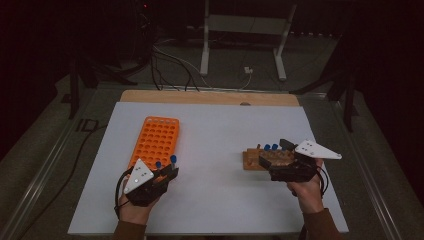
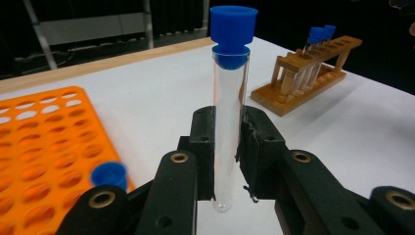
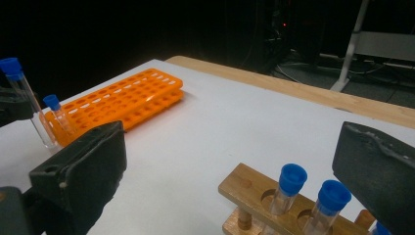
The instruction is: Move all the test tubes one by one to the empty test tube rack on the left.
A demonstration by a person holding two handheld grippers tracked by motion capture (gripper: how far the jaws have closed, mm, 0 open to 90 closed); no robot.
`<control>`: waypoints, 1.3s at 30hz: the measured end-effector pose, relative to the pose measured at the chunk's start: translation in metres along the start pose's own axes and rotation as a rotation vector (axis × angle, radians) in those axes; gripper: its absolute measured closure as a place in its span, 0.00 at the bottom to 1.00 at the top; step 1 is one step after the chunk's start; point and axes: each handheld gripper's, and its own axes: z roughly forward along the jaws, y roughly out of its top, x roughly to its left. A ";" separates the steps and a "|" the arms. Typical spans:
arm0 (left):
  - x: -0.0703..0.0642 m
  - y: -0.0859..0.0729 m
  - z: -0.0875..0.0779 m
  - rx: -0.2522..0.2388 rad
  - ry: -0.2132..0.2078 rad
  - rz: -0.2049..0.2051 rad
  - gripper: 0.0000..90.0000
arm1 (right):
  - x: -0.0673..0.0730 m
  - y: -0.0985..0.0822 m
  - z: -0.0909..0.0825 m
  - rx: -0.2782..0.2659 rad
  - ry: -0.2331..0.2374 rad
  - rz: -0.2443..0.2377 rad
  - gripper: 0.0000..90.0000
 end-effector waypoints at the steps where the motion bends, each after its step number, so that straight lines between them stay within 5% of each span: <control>1: 0.001 -0.001 -0.002 0.001 0.006 0.000 0.85 | 0.000 0.000 0.000 0.000 0.000 0.000 0.00; 21: 0.028 -0.010 -0.034 -0.032 0.116 -0.045 0.85 | -0.001 0.001 -0.002 -0.003 0.001 0.004 0.00; 39: 0.041 -0.019 -0.015 0.003 0.186 -0.033 0.85 | 0.000 0.001 -0.001 -0.007 0.007 -0.002 0.00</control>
